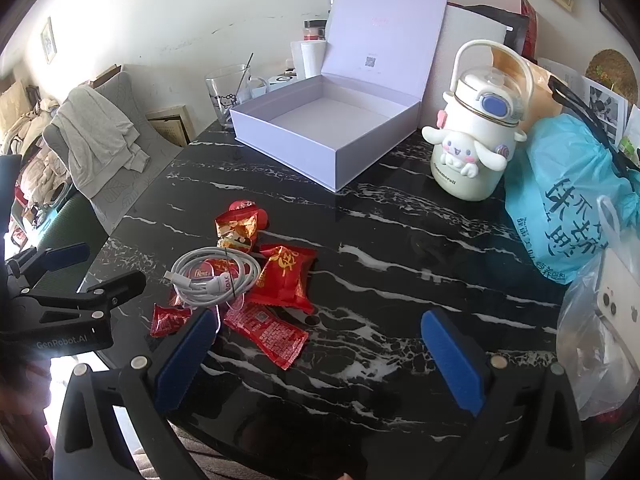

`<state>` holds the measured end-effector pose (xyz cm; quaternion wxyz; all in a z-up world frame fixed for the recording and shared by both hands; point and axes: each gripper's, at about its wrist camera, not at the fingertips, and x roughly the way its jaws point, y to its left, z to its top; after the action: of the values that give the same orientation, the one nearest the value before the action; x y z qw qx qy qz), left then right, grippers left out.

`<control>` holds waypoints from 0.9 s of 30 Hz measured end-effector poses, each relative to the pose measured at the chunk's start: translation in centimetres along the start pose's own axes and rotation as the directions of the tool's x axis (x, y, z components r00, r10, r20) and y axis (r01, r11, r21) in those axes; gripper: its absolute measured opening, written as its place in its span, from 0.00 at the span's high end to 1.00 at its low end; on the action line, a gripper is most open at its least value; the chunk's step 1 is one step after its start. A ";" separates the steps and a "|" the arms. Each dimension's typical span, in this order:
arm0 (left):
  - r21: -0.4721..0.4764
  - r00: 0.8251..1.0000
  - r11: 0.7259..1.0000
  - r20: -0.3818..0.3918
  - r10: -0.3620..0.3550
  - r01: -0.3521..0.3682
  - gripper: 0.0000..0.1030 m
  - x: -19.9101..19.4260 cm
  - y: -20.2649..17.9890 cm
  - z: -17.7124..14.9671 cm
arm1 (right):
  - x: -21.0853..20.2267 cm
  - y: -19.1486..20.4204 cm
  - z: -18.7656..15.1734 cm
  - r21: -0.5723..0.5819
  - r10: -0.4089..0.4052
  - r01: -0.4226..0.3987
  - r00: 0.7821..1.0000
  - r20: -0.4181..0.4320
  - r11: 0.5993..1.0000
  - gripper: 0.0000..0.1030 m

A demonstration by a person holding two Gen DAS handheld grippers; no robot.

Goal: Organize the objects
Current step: 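Move the right tool toward the pile of red candies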

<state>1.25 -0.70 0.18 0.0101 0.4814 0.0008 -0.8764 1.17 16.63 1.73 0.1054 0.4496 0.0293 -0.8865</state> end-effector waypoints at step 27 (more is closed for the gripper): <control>-0.002 1.000 1.000 0.023 0.001 -0.001 0.05 -1.4 -0.3 -0.4 | -1.4 0.0 -0.6 -0.004 0.003 -0.003 1.000 0.019 1.000 0.00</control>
<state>2.37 -0.33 1.13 0.0108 0.4715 0.0013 -0.8818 2.44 16.96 2.52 0.1080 0.4408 0.0296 -0.8906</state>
